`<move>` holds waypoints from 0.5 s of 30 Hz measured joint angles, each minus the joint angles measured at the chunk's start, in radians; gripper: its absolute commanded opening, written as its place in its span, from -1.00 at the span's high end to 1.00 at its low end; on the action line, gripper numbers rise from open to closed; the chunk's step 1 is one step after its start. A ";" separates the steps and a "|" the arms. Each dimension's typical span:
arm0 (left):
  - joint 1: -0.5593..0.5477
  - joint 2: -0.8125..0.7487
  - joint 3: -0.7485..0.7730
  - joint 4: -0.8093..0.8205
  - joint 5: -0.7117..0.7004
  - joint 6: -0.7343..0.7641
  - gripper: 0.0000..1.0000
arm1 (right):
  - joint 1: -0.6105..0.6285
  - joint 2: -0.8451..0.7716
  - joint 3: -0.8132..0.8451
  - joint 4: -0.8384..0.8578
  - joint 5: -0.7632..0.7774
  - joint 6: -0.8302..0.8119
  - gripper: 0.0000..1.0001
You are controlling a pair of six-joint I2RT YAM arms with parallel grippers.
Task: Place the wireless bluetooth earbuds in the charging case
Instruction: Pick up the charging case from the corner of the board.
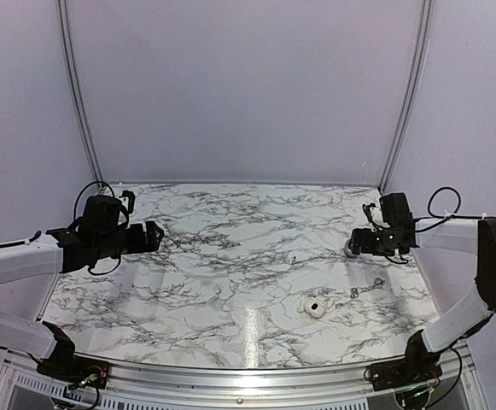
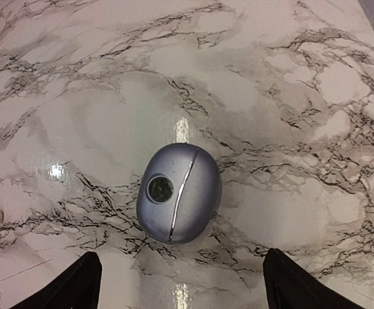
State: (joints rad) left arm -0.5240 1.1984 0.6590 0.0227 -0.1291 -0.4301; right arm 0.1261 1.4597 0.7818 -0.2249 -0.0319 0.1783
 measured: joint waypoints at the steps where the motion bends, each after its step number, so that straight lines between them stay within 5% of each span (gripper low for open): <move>1: 0.000 0.000 0.000 0.000 0.001 0.001 -0.98 | 0.000 0.013 0.000 0.003 0.002 -0.003 -0.69; 15: 0.000 0.000 0.000 0.002 0.008 0.003 -0.98 | 0.044 0.207 0.043 0.040 0.047 -0.034 -0.39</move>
State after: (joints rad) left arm -0.5240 1.1984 0.6590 0.0242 -0.1215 -0.4267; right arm 0.1703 1.6669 0.8249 -0.1852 0.0154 0.1448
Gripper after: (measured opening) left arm 0.989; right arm 0.726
